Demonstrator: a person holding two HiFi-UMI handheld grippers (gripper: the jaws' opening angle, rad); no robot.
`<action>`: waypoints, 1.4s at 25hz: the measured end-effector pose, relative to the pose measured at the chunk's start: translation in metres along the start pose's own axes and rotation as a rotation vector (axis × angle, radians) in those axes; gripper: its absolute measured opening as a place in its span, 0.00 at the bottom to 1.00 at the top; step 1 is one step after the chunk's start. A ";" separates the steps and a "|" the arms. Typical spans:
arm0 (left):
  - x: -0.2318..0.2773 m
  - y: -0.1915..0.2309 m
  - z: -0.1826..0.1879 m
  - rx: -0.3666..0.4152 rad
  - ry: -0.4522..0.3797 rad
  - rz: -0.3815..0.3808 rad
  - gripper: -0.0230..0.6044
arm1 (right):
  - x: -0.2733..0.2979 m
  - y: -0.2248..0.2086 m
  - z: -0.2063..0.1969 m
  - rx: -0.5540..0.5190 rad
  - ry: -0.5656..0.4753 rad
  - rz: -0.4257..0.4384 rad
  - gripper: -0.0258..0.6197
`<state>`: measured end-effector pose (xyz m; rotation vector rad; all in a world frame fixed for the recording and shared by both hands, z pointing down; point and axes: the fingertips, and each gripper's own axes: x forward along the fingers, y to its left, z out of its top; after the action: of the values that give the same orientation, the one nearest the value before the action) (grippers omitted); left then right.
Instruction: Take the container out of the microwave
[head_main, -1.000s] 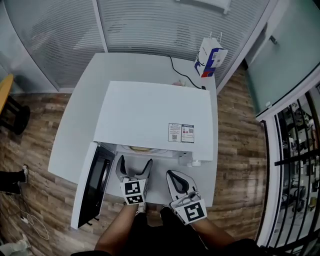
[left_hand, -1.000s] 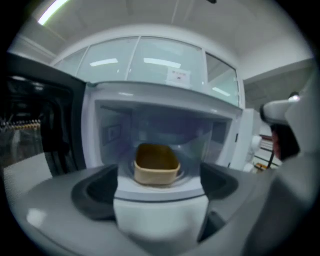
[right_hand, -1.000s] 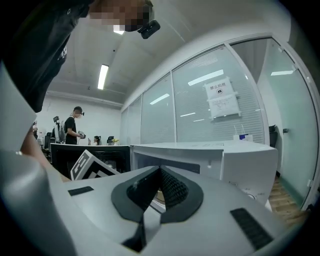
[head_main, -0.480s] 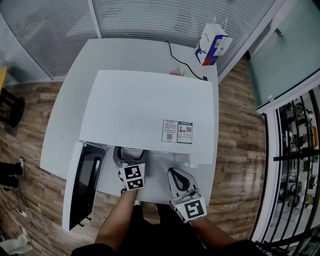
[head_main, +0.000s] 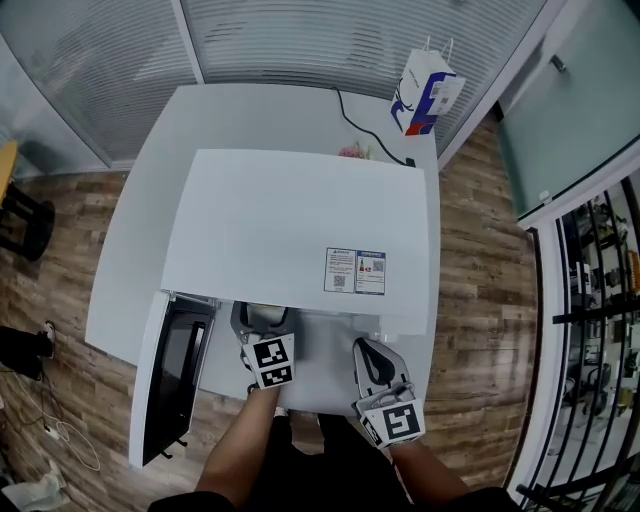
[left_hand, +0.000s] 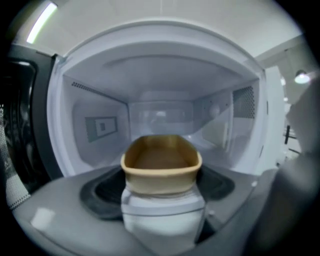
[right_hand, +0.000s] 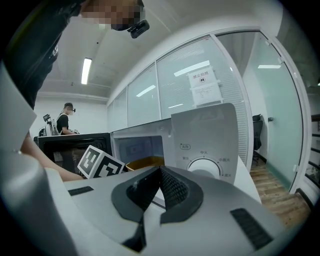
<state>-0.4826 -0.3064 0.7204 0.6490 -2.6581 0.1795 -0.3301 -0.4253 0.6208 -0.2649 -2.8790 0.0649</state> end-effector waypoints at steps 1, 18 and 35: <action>-0.005 -0.001 0.000 0.000 -0.001 -0.005 0.75 | -0.001 0.000 0.001 -0.001 -0.003 -0.003 0.04; -0.123 -0.002 -0.015 0.099 -0.032 -0.089 0.74 | -0.029 0.037 0.027 -0.024 -0.090 -0.038 0.04; -0.235 -0.004 0.073 0.099 -0.264 -0.150 0.74 | -0.055 0.069 0.096 -0.093 -0.240 -0.072 0.04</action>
<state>-0.3151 -0.2282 0.5581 0.9608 -2.8486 0.1964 -0.2899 -0.3698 0.5097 -0.1806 -3.1326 -0.0536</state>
